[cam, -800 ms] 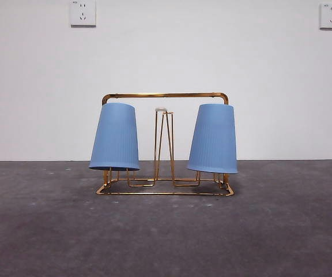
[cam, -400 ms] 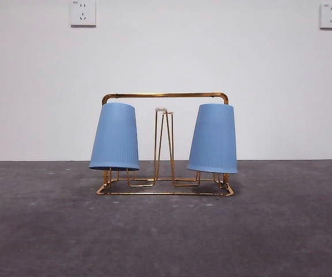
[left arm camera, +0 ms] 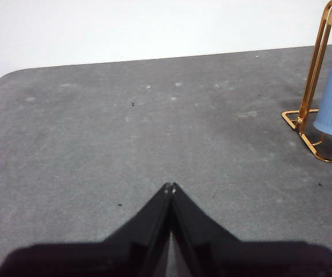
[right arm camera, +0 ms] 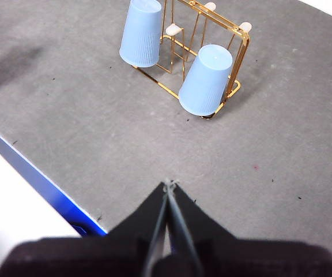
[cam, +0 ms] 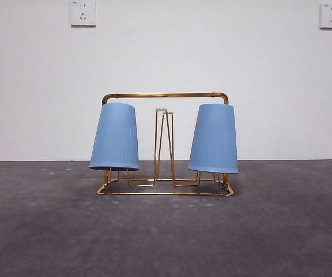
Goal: Pick up cup 1,put cup 1 in the cup rack,pick up cup 2,put cup 2 in the cup rack
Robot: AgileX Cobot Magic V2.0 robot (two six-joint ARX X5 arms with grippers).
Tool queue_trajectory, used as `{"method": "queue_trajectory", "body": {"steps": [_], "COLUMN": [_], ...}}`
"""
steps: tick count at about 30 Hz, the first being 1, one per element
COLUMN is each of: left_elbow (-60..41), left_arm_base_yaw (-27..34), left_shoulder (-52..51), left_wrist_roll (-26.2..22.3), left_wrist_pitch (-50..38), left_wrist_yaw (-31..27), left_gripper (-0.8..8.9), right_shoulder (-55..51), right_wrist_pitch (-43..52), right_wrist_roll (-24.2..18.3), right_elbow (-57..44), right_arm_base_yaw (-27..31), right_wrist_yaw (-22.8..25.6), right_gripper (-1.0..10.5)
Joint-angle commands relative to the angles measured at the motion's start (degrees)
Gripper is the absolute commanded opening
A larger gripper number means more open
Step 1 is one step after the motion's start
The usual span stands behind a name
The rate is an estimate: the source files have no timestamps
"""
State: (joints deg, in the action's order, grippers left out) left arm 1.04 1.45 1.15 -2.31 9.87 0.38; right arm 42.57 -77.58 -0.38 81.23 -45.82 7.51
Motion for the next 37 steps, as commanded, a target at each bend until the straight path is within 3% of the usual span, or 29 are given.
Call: {"method": "queue_trajectory", "body": {"steps": [1, 9, 10, 14, 18, 22, 27, 37], "left_elbow": [-0.59, -0.59, -0.59, -0.59, -0.59, -0.59, -0.59, -0.59], "left_arm_base_yaw": [0.17, 0.17, 0.17, 0.17, 0.17, 0.17, 0.17, 0.17], "left_shoulder": [0.0, 0.0, 0.0, 0.0, 0.0, 0.0, 0.0, 0.11], "left_wrist_roll": [0.39, 0.39, 0.39, 0.39, 0.39, 0.39, 0.39, 0.39], "left_wrist_pitch": [-0.31, -0.31, -0.31, -0.31, -0.31, -0.31, -0.31, -0.31], "left_wrist_yaw": [0.02, 0.02, 0.02, 0.02, 0.02, 0.02, 0.02, 0.02], "left_gripper": [-0.03, -0.03, -0.03, -0.03, -0.03, -0.03, -0.03, -0.03], "right_shoulder": [0.02, 0.02, -0.02, -2.08, -5.99, -11.17, -18.53, -32.15], "right_wrist_pitch": [-1.27, -1.27, -1.03, 5.62, 18.99, 31.3, 46.12, 66.1], "right_wrist_roll": [0.59, 0.17, -1.49, -6.56, -7.21, -7.21, -7.08, -7.1], "right_elbow": [-0.02, -0.02, -0.02, -0.46, -4.02, -12.37, -28.26, -59.71], "right_arm_base_yaw": [0.02, 0.07, 0.7, 7.39, 19.67, 32.46, 41.64, 44.35], "right_wrist_yaw": [0.07, 0.09, 0.7, 2.01, -5.22, -9.18, -12.2, -13.07], "right_gripper": [0.0, 0.0, 0.0, 0.0, 0.0, 0.0, 0.0, 0.0]}}
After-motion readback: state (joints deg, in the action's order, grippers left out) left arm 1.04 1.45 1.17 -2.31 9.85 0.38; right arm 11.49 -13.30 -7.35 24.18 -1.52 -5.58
